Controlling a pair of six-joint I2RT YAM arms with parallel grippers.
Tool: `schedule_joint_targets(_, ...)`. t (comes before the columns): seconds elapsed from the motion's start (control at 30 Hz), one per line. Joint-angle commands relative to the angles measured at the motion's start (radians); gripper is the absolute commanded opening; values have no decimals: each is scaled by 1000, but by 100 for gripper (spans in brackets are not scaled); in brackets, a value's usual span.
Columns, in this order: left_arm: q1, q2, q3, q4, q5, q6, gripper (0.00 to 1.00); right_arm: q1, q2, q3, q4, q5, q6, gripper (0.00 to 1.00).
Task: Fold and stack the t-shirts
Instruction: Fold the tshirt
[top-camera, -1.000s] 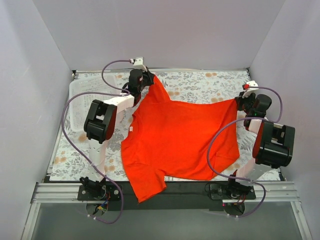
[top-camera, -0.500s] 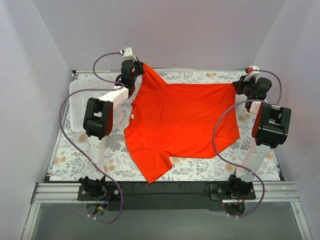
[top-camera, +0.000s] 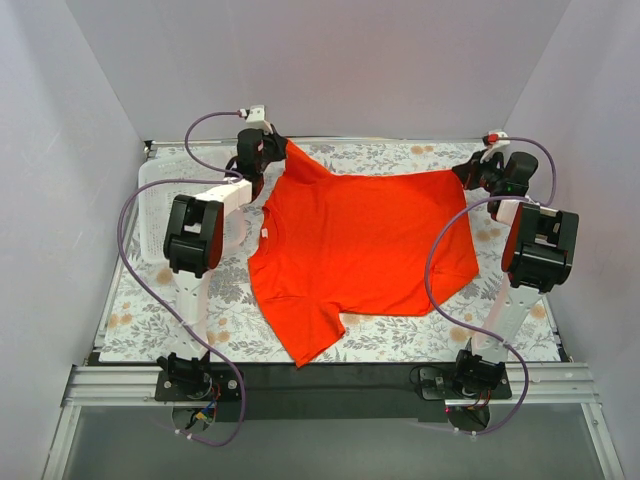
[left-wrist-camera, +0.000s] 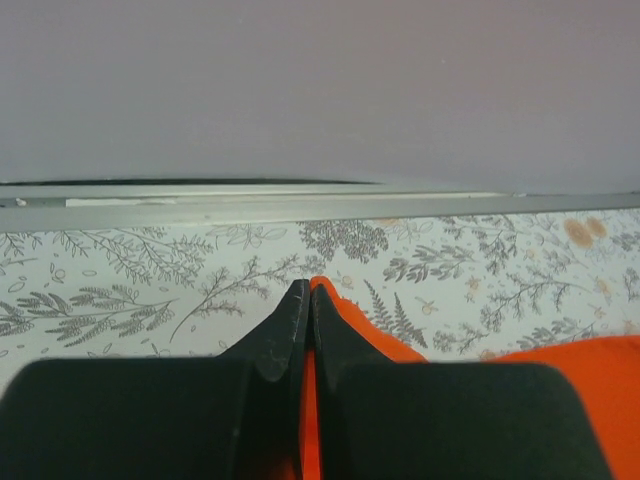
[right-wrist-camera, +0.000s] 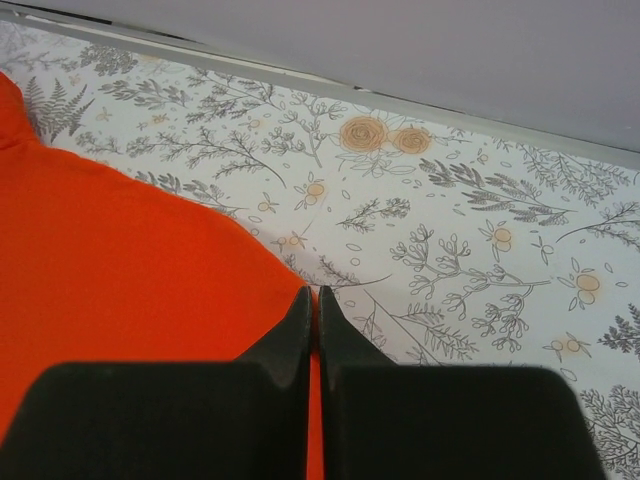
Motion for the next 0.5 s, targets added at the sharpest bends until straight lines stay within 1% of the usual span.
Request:
schedule_joint_targets(0.0,13,-113,-68,32,74,30,0,-19,-86,-36,14,-51,3,1)
schedule_joint_targets(0.17,26,-174,-184,102,127,44,0,-50,-126,-88,14,-149,-25,1)
schedule_joint_targets(0.33,36,-243,-301,212,247,78,0,-70,-152,-130,12,-227,-26,1)
schedule_joint_targets(0.43,37,-272,-373,254,325,98,0,-76,-169,-160,12,-246,-28,1)
schedule_joint_targets(0.47,37,-292,-399,300,347,110,0,-78,-174,-170,12,-263,-28,1)
